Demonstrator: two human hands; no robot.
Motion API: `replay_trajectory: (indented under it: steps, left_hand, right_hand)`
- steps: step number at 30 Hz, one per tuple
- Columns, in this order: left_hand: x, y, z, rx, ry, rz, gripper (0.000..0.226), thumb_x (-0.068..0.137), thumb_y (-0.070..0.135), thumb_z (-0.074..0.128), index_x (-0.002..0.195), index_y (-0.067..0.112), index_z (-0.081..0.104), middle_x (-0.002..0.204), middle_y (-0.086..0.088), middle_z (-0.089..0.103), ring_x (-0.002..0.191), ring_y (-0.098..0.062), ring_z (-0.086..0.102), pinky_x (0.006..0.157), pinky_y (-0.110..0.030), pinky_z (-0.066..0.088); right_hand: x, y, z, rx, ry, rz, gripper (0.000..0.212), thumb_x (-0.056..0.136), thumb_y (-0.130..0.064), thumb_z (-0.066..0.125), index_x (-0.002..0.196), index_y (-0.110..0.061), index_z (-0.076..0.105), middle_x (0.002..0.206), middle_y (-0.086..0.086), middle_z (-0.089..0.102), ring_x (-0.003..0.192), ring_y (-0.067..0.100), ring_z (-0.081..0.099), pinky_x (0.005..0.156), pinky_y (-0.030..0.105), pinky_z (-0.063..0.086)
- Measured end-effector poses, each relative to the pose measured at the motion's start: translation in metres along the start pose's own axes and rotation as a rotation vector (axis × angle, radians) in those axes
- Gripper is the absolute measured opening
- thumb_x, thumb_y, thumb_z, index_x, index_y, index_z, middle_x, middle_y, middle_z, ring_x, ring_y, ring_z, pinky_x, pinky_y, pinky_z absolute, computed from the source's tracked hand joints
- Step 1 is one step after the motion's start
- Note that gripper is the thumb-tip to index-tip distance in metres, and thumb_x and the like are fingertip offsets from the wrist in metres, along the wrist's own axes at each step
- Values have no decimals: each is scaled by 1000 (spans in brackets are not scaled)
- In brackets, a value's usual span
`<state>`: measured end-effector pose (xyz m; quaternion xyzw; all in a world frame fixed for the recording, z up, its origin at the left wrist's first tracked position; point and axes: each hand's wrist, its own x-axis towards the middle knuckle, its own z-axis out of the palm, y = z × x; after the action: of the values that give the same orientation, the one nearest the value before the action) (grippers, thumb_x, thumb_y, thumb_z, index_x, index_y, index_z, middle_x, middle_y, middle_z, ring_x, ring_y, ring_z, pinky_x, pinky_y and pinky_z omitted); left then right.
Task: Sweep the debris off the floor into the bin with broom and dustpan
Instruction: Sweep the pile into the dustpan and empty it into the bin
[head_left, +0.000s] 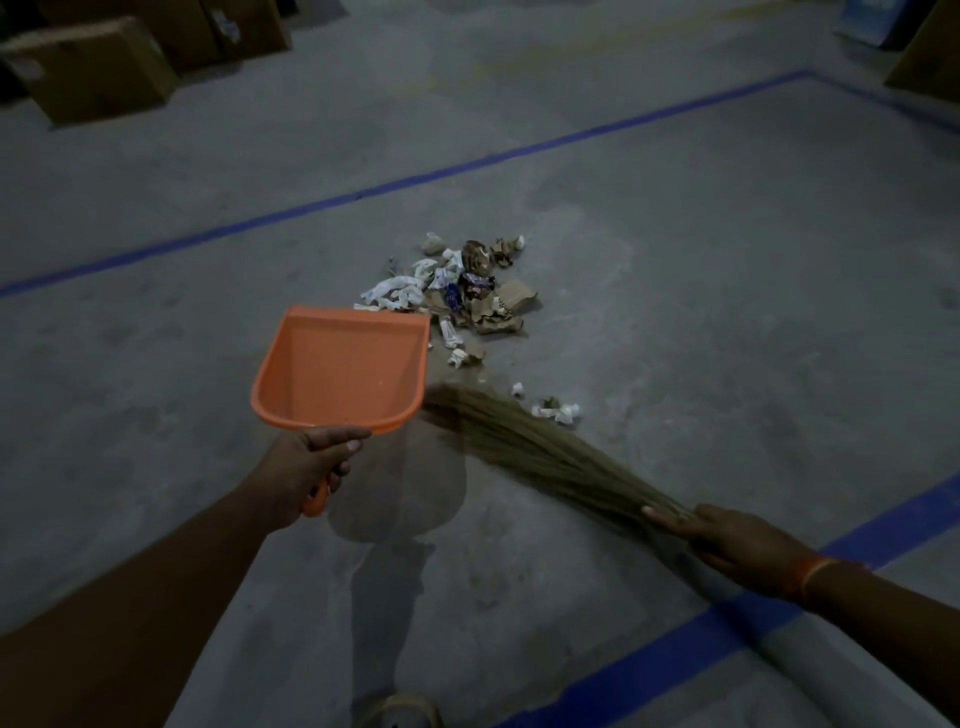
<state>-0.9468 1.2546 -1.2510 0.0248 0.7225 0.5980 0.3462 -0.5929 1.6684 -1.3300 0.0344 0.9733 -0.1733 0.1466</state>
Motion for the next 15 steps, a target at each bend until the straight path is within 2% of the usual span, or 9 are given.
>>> replay_trajectory:
  steps: [3,7,11,15]
  left_hand:
    - [1,-1,3,8,4,-3,21,94,-2,60,107,7,72,74,-9,58,51,-6,55,43,-16,43]
    - [5,-2,3,13,1,-11,20,93,-2,60,105,8,73,72,-11,57,51,-7,54,43,-16,43]
    - [7,-2,-5,42,2,-19,20,93,-1,60,107,8,73,71,-11,56,51,-6,54,43,-16,43]
    - [10,-2,-22,82,3,-26,22,93,-2,59,110,6,72,65,-5,58,50,-4,53,43,-15,42]
  right_hand:
    - [33,2,-13,-58,60,43,68,99,-37,34,140,-64,-14,97,-6,42,81,12,48,74,21,35]
    - [71,-5,-44,-57,136,78,68,100,-36,37,141,-64,-9,91,-2,47,76,13,47,73,27,39]
    - [76,-20,-66,-26,212,81,63,101,-32,39,145,-59,1,90,-4,48,75,6,44,67,21,32]
    - [76,-27,-85,70,208,86,63,101,-29,41,142,-61,7,92,-3,52,71,6,50,62,13,36]
